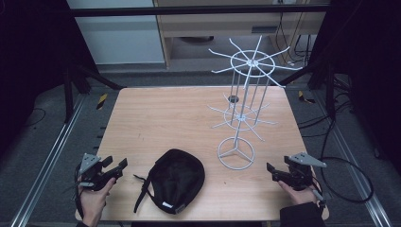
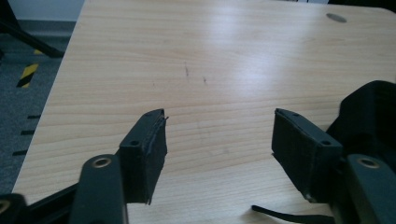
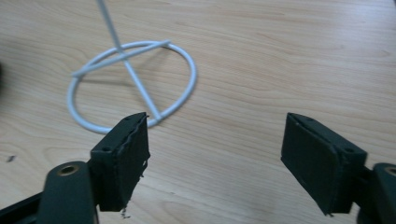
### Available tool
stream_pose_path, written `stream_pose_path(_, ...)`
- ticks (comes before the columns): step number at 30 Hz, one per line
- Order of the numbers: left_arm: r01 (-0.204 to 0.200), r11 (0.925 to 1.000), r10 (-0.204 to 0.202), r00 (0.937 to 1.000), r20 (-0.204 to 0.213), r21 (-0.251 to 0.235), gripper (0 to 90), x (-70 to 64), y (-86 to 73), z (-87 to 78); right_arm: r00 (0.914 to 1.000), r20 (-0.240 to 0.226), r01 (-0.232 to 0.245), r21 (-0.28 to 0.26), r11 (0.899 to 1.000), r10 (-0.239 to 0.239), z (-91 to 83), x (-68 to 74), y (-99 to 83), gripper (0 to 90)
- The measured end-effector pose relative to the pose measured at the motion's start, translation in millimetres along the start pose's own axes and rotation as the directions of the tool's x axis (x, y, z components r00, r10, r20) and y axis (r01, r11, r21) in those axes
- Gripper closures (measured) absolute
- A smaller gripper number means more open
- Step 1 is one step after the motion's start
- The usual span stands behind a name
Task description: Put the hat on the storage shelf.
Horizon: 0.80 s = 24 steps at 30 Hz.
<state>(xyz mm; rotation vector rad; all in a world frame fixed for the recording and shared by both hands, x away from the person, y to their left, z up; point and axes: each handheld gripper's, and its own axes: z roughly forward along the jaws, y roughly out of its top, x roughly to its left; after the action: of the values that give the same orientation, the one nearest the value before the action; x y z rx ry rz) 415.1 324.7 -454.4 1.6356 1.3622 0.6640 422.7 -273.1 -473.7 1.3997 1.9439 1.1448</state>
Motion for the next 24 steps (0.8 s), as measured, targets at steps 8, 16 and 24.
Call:
stream_pose_path(8,0.019,0.9994,-0.021,0.9973,0.070,0.029,42.8,-16.4,-0.9,-12.0,0.9950,-0.085,0.052,0.015,0.999,-0.051,-2.5,21.7,1.6,36.2)
stream_pose_path(16,-0.037,0.9957,0.025,0.9905,0.135,0.085,45.3,-39.9,-3.9,-9.8,0.9699,-0.212,0.123,0.007,0.992,-0.119,1.0,60.0,10.7,44.1)
stream_pose_path(24,-0.095,0.9887,0.074,0.9826,0.170,0.116,45.3,-55.2,-6.3,0.1,0.9428,-0.292,0.167,-0.005,0.986,-0.161,10.4,94.6,19.8,48.6)
